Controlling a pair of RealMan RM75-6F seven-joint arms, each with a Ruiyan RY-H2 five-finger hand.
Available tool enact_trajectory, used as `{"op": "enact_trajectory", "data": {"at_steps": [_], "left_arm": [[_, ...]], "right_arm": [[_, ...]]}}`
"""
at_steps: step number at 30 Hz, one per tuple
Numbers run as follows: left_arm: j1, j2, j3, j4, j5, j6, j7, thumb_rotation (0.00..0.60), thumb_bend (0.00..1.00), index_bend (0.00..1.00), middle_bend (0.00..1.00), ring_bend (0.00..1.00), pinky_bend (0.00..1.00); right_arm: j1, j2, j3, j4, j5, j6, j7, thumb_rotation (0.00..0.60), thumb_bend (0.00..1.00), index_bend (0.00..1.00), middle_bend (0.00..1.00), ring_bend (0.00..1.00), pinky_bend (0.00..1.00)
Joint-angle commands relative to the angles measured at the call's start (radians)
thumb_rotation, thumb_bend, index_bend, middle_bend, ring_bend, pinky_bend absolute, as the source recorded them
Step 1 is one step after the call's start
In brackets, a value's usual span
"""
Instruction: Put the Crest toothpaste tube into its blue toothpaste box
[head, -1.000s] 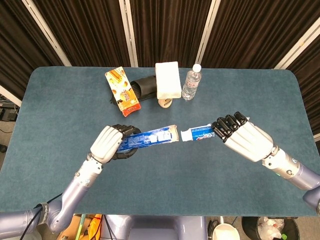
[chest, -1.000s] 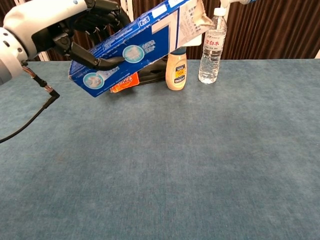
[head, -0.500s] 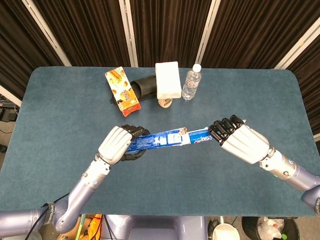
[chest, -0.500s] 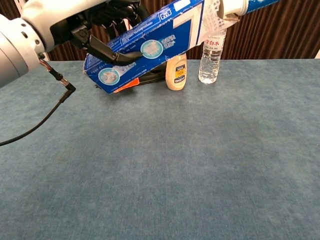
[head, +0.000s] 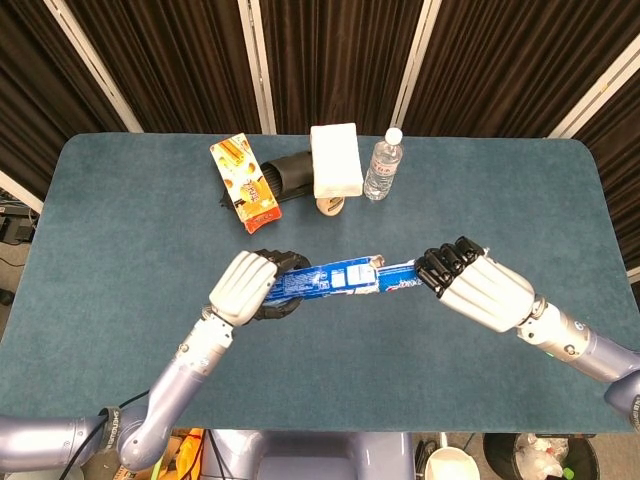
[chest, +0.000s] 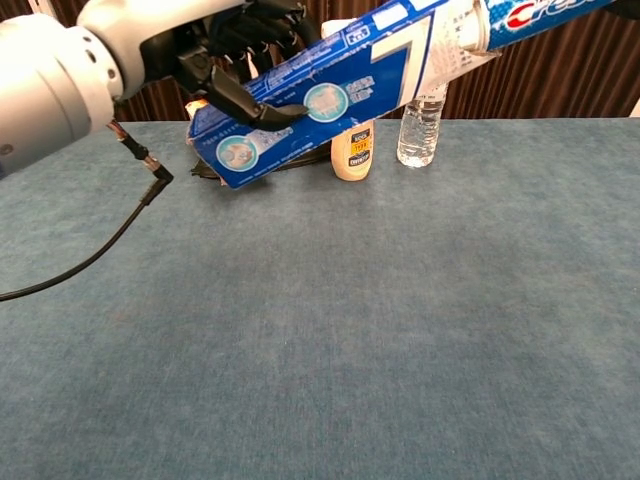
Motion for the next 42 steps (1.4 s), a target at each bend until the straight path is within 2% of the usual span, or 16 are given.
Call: {"op": "enact_trajectory", "data": {"at_steps": [1,9,17,22,27,29,38,42], "left_arm": [[-0.022,-0.018,-0.013,-0.008,-0.037,-0.007,0.03,0.6,0.46,0.4,0.52,0.5,0.53],[-0.078,-0.103,-0.016,0.037,-0.065,-0.002,0.091,0.6,0.46,0.4,0.52,0.5,0.53],[-0.106,-0.185,-0.021,0.097,-0.046,0.031,0.086,0.6,0.46,0.4,0.52,0.5,0.53],[-0.11,-0.212,-0.03,0.109,-0.041,0.049,0.068,0.6,0.46,0.4,0.52,0.5,0.53],[-0.11,-0.21,-0.044,0.085,-0.082,0.05,0.077,0.6,0.46,0.4,0.52,0.5,0.55],[-0.111,-0.203,-0.046,0.073,-0.094,0.049,0.086,0.6,0.46,0.4,0.52,0.5,0.55],[-0.113,-0.179,-0.048,0.04,-0.119,0.053,0.109,0.6,0.46,0.4,0.52,0.5,0.55],[-0.115,-0.182,-0.05,0.038,-0.127,0.056,0.106,0.6,0.46,0.4,0.52,0.5,0.55]], "right_arm": [[0.002,-0.001,-0.003,0.004,-0.003,0.002,0.0,0.6,0.43,0.85,0.76,0.67,0.74],[-0.003,-0.009,-0.007,0.014,0.004,0.02,0.01,0.6,0.43,0.85,0.76,0.67,0.74],[-0.011,-0.02,-0.004,0.035,0.013,0.053,0.02,0.6,0.43,0.83,0.76,0.65,0.72],[-0.017,-0.023,-0.005,0.052,0.021,0.066,0.027,0.6,0.43,0.81,0.76,0.63,0.69],[-0.023,-0.023,-0.009,0.066,0.025,0.077,0.033,0.6,0.43,0.78,0.76,0.6,0.63],[-0.025,-0.024,-0.01,0.069,0.026,0.081,0.032,0.6,0.43,0.75,0.75,0.57,0.59],[-0.035,-0.031,0.006,0.059,0.048,0.099,0.002,0.6,0.43,0.53,0.58,0.4,0.42],[-0.043,-0.035,0.021,0.046,0.067,0.116,-0.007,0.6,0.43,0.37,0.47,0.28,0.32]]}}
